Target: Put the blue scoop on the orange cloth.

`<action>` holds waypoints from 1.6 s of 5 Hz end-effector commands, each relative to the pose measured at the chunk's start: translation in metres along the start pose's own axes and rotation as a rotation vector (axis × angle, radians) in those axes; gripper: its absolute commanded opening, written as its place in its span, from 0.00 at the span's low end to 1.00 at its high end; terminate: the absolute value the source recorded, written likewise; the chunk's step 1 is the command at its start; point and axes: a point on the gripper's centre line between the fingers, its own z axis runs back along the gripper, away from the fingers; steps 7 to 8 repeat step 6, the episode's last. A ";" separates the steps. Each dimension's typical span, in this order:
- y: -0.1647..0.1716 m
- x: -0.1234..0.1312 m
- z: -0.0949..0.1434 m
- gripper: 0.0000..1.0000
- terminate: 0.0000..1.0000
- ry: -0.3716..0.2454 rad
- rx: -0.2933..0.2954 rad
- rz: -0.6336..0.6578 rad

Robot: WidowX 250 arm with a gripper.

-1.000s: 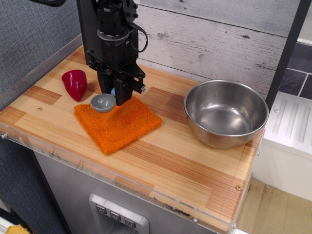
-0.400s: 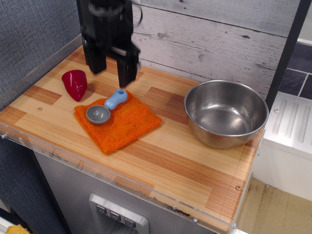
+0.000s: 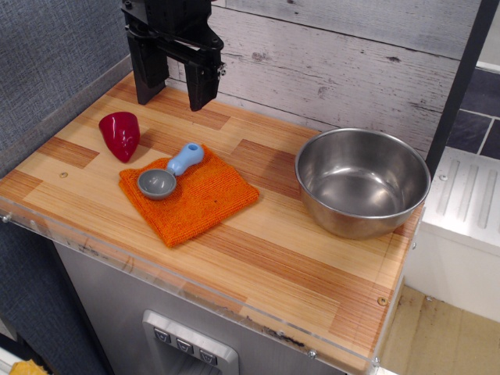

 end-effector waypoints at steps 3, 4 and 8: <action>0.003 -0.013 0.010 1.00 0.00 -0.018 -0.089 0.043; 0.003 -0.013 0.010 1.00 0.00 -0.018 -0.089 0.043; 0.003 -0.013 0.010 1.00 1.00 -0.018 -0.089 0.043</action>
